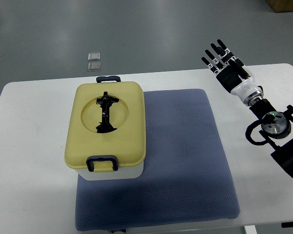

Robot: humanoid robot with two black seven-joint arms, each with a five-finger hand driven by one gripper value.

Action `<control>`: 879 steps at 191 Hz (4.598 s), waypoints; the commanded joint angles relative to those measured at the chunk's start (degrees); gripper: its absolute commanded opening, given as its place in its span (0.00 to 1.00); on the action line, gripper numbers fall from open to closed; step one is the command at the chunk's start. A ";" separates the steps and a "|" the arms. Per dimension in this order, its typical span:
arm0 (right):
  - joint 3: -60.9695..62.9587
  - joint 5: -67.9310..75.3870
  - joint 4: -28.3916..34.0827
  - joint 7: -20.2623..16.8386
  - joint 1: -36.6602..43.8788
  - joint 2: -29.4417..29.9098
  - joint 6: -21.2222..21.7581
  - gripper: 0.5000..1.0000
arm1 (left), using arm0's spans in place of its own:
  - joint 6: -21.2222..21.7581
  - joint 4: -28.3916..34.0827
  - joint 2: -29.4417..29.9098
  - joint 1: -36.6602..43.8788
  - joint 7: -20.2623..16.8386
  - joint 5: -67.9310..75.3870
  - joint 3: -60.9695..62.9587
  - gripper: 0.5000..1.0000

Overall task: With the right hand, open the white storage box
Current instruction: 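Swing the right hand over the table toward the yellow lid, then lower the right hand onto the black handle on the yellow lid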

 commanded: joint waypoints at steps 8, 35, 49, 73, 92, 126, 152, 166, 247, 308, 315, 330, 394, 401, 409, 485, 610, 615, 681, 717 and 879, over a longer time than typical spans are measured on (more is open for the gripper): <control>-0.06 0.06 0.05 -0.03 0.04 -0.01 0.09 0.85 | 0.00 -0.19 0.00 -0.02 -0.01 0.00 0.09 1.00; -0.14 -0.20 0.05 -0.03 -0.05 -0.01 0.09 0.85 | 0.00 -0.28 0.00 -0.02 -0.01 0.09 0.09 1.00; -0.14 -0.37 0.05 -0.03 0.04 -0.01 0.09 0.85 | 0.00 -0.45 0.00 -0.02 -0.01 0.09 0.09 1.00; -0.32 -0.46 0.14 -0.03 0.30 -0.45 0.18 0.85 | 0.00 -0.63 0.00 -0.02 -0.01 0.09 0.18 1.00; -0.41 -0.55 0.23 -0.12 1.09 -0.80 0.79 0.85 | 0.00 -0.89 0.00 -0.37 -0.01 0.09 0.09 1.00; -3.13 -9.16 0.32 -1.70 5.84 -2.12 1.14 0.85 | 0.00 -0.98 0.00 -0.55 -0.01 0.18 0.09 1.00; -8.31 -26.46 0.32 -2.05 12.34 -5.98 2.46 0.85 | -0.44 -1.07 0.00 -0.64 -0.01 0.18 0.09 1.00; -9.99 -34.90 0.32 -2.05 16.29 -8.00 7.02 0.85 | -0.53 -0.98 0.00 -0.64 -0.01 0.09 0.09 1.00; -21.06 -68.75 11.92 -2.23 38.36 -12.14 10.83 0.85 | -0.97 -1.16 0.00 -0.90 -0.01 0.09 0.09 1.00; -35.74 -71.57 18.25 -3.72 47.67 -12.93 10.83 0.85 | -1.06 -2.47 0.00 -0.90 -0.01 0.00 0.01 1.00; -36.44 -71.57 18.60 -4.07 48.12 -12.58 10.83 0.85 | -1.06 -2.56 0.00 -0.90 -0.01 0.00 0.09 1.00; -37.15 -71.57 19.13 -4.78 48.82 -11.88 10.83 0.85 | -1.06 -2.56 0.00 -0.90 -0.01 0.00 0.18 1.00; -36.79 -71.39 24.22 -4.69 48.55 -10.38 10.83 0.85 | -1.06 -2.47 0.00 -0.90 -0.01 0.00 0.09 1.00; -36.62 -71.30 24.75 -4.60 48.47 -9.77 10.83 0.85 | -1.06 -2.47 0.00 -0.99 -0.01 0.00 0.18 1.00; -36.53 -71.30 25.28 -4.60 48.38 -8.71 10.83 0.86 | -1.06 -2.47 0.00 -0.90 -0.01 0.00 0.09 1.00; -36.36 -74.02 26.51 -4.87 43.99 -2.21 10.83 0.86 | -1.06 -2.65 0.00 -0.90 -0.01 0.00 0.01 1.00; -36.44 -80.53 26.42 -5.04 40.38 0.87 10.83 0.85 | -1.06 -2.12 0.00 -0.90 -0.01 0.00 0.09 1.00; -36.44 -80.53 26.42 -5.04 40.29 1.13 10.83 0.85 | -1.06 -2.12 0.00 -0.90 -0.01 0.00 0.09 1.00; -36.79 -84.66 25.54 -5.04 38.54 3.68 10.83 0.85 | -1.06 -2.39 0.00 -0.90 -0.01 0.00 0.09 1.00; -36.88 -85.19 24.93 -5.04 38.36 3.86 10.83 0.85 | -1.06 -2.47 0.00 -0.90 -0.01 0.00 0.18 1.00; -36.62 -85.19 22.55 -5.48 37.39 5.09 0.18 0.84 | -1.06 -2.65 0.00 -0.90 -0.01 0.00 0.18 1.00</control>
